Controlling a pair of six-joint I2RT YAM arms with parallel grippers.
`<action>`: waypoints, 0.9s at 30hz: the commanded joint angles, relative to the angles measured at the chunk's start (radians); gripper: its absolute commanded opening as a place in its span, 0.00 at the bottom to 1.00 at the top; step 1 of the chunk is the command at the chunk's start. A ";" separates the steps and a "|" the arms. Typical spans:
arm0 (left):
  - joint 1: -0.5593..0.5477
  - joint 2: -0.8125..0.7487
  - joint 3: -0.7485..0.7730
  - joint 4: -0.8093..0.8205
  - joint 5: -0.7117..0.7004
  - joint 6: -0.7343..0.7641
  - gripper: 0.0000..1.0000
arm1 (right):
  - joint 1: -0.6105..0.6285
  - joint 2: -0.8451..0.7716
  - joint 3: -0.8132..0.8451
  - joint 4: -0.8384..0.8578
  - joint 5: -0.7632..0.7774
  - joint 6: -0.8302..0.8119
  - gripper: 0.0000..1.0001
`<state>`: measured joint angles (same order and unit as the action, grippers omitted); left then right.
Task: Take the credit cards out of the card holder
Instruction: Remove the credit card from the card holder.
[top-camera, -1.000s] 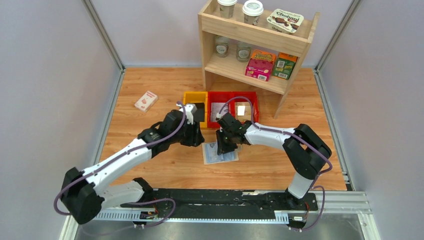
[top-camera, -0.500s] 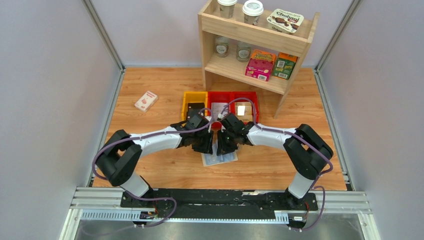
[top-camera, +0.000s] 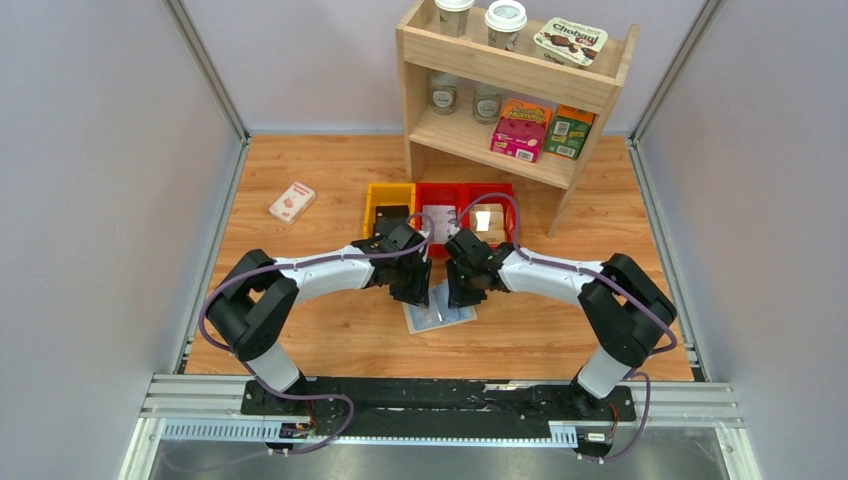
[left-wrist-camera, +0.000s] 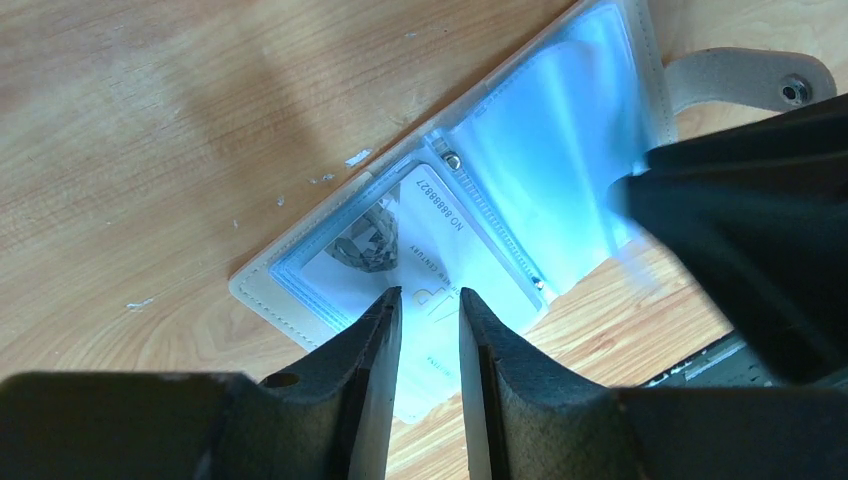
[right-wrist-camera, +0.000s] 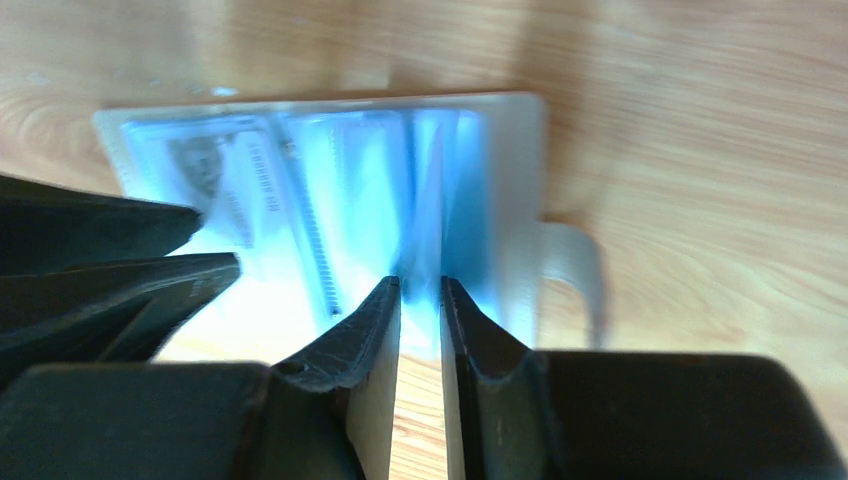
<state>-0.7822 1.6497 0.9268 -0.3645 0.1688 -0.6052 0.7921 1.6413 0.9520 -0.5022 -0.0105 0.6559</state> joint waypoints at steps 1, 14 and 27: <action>-0.006 0.013 -0.025 -0.097 -0.046 0.008 0.37 | -0.063 -0.121 -0.034 -0.128 0.227 0.068 0.25; -0.012 -0.252 -0.088 0.015 -0.110 -0.025 0.43 | -0.074 -0.411 -0.188 0.282 -0.145 -0.025 0.44; -0.011 -0.268 -0.166 0.064 -0.134 -0.154 0.30 | -0.053 -0.129 -0.171 0.545 -0.385 0.045 0.36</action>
<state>-0.7914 1.3323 0.7776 -0.3454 0.0212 -0.7177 0.7246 1.4677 0.7658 -0.0612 -0.3450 0.6868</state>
